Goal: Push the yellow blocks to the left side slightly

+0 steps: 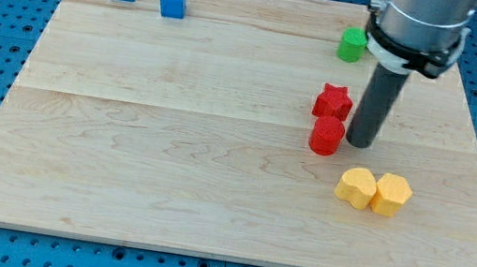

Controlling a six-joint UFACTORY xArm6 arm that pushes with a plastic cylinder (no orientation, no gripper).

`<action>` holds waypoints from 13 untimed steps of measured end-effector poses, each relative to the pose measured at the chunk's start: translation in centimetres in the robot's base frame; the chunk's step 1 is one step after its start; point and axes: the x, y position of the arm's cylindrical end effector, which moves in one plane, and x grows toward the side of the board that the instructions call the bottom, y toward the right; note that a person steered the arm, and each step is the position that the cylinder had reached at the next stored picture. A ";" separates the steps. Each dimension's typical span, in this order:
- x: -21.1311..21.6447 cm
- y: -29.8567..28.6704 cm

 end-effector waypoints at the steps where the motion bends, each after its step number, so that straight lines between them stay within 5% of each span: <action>1: 0.9 6.9; 3: 8.5 8.2; 5: 8.2 2.3; 7: 9.0 6.4; 8: 3.0 9.1; 9: 0.6 5.8; 11: 7.4 4.2; 13: 1.9 2.8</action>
